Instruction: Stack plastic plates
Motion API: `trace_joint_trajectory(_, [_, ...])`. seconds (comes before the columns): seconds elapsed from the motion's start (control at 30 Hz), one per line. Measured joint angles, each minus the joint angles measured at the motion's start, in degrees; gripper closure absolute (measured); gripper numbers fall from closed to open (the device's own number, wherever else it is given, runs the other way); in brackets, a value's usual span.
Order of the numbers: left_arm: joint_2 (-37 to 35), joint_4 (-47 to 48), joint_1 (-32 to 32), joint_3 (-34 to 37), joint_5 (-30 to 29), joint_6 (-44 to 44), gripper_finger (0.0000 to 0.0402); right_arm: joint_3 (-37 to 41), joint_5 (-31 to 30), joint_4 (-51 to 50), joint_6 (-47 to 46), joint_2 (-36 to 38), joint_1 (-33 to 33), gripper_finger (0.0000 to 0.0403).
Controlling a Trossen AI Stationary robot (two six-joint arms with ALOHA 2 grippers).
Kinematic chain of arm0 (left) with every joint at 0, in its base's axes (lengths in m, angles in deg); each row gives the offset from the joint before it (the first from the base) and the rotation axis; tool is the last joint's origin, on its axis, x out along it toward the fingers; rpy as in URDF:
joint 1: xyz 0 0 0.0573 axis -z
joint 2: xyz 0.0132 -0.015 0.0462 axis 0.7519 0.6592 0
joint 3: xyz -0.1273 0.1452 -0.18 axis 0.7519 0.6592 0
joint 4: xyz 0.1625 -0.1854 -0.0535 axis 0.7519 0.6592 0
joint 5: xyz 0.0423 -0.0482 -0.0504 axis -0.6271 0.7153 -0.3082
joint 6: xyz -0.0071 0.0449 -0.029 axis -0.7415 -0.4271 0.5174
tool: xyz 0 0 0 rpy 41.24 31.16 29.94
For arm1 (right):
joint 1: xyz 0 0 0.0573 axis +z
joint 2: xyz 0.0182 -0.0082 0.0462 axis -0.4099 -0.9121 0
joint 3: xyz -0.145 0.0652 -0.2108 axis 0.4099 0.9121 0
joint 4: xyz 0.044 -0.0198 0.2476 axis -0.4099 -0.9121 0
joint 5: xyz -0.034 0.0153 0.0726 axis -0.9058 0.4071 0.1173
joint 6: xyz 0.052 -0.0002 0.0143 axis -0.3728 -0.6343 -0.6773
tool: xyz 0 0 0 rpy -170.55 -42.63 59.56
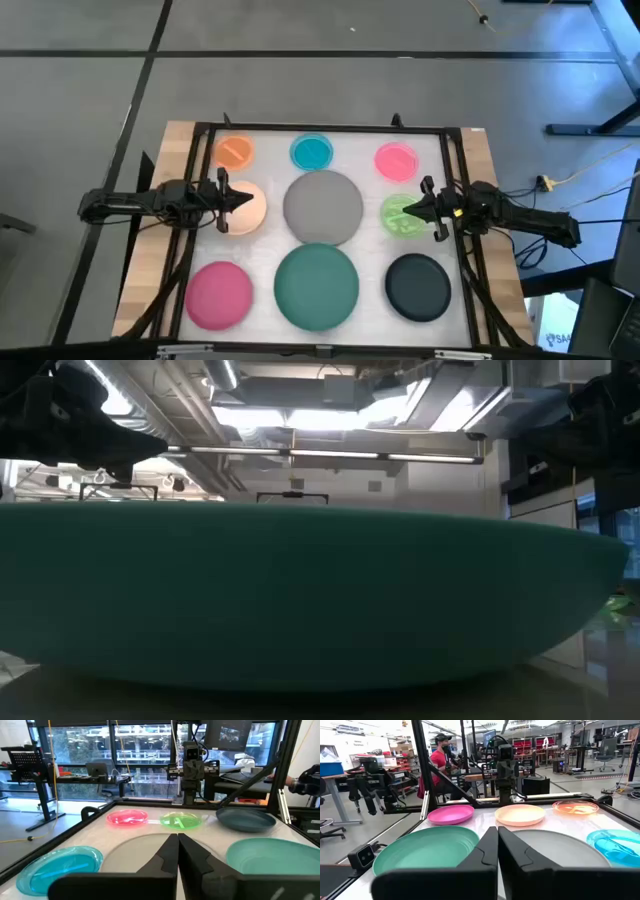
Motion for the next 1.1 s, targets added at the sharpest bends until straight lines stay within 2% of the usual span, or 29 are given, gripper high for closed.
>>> trace_joint_trajectory(1.1, [0.01,0.0,0.01,0.0,0.0,-0.04,0.0401,0.0,0.0,0.01,-0.01,-0.01,0.0,0.0402])
